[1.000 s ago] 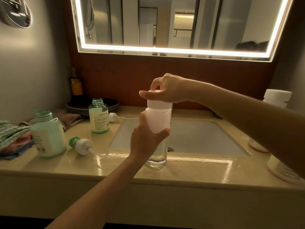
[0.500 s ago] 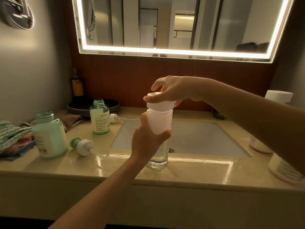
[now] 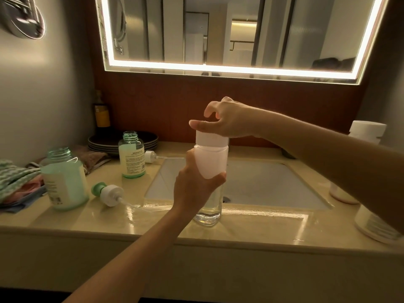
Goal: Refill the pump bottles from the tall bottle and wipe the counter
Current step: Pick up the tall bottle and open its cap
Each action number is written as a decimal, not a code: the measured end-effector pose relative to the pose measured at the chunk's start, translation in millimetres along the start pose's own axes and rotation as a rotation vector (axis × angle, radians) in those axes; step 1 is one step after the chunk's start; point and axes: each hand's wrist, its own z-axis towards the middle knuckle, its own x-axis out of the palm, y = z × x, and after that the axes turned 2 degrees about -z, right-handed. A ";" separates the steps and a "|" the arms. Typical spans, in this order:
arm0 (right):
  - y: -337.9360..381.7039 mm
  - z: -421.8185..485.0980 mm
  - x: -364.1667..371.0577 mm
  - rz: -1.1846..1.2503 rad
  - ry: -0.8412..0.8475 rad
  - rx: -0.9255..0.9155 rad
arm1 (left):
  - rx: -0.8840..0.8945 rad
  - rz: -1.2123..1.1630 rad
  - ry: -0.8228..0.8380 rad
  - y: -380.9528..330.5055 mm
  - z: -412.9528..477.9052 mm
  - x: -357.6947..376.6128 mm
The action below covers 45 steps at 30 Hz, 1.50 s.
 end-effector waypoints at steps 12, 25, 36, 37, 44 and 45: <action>2.2 0.4 -10.5 0.209 0.132 0.057 | 0.006 -0.001 0.000 -0.5 -0.7 -0.9; -0.1 -2.2 -8.8 0.217 0.157 -0.023 | 0.006 0.024 -0.002 -0.3 -0.1 -1.2; 3.3 -1.8 -4.8 0.180 0.145 -0.002 | 0.002 0.021 0.004 0.1 -0.4 -1.3; 3.1 -1.9 -5.9 0.215 0.180 0.001 | 0.001 0.019 0.006 0.1 -0.7 -1.5; 0.0 0.8 -2.1 0.136 0.128 0.003 | 0.000 0.022 0.002 -1.8 -0.1 -1.5; -0.7 0.9 -1.8 0.148 0.128 -0.004 | -0.001 0.022 0.004 -1.7 -0.3 -1.5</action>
